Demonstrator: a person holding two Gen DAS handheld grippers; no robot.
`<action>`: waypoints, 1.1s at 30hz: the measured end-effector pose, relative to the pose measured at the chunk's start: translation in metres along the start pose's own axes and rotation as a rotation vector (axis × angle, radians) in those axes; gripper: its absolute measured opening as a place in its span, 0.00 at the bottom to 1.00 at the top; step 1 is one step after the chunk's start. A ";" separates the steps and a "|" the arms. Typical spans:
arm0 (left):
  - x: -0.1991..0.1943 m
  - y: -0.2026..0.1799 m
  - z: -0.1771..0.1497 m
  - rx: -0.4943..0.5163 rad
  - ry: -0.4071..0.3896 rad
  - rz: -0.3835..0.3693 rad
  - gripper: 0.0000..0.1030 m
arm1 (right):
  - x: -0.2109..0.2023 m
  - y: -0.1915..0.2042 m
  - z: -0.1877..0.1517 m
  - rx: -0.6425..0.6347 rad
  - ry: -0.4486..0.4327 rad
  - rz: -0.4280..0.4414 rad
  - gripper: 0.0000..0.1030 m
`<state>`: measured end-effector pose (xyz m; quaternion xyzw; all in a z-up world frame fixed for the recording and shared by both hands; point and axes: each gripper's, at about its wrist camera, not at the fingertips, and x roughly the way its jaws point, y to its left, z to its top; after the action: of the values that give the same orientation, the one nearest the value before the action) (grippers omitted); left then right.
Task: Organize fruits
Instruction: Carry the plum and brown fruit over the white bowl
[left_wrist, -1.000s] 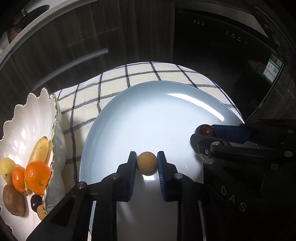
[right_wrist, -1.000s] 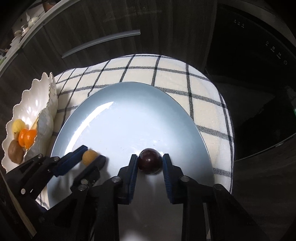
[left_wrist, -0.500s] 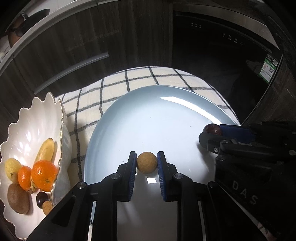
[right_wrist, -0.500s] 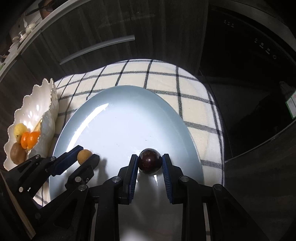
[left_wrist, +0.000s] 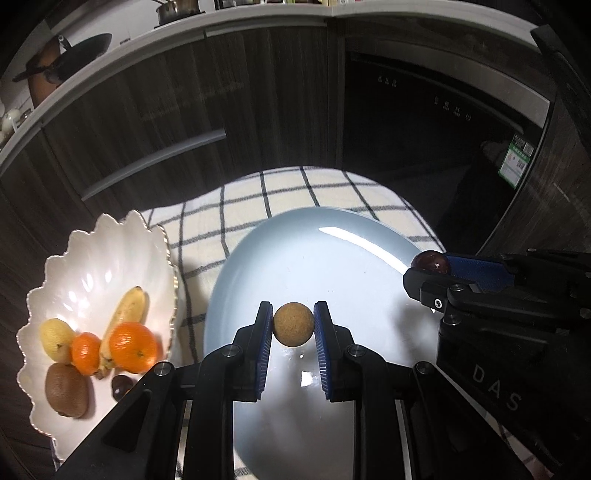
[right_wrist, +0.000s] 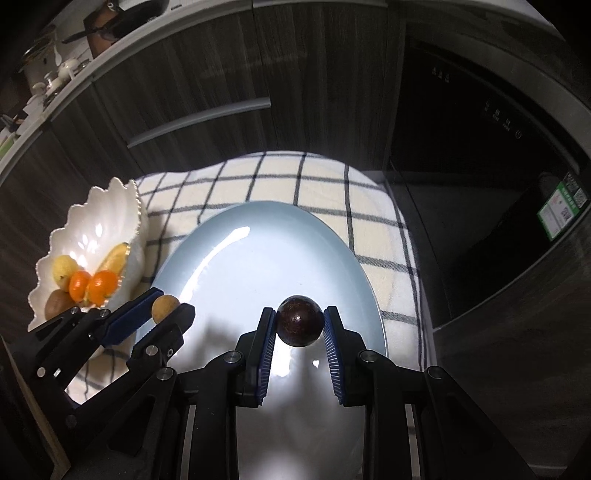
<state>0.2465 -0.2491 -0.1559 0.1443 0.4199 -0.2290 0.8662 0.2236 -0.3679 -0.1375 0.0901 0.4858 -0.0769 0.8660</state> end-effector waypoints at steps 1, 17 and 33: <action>-0.004 0.001 0.000 -0.003 -0.006 0.001 0.22 | -0.005 0.002 0.000 -0.003 -0.006 -0.001 0.27; -0.060 0.061 -0.008 -0.090 -0.072 0.037 0.22 | -0.047 0.071 0.013 -0.076 -0.088 0.012 0.27; -0.088 0.170 -0.035 -0.230 -0.100 0.145 0.22 | -0.042 0.181 0.027 -0.180 -0.104 0.075 0.27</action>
<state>0.2639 -0.0647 -0.0972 0.0624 0.3882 -0.1231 0.9112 0.2642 -0.1965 -0.0734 0.0261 0.4413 -0.0053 0.8970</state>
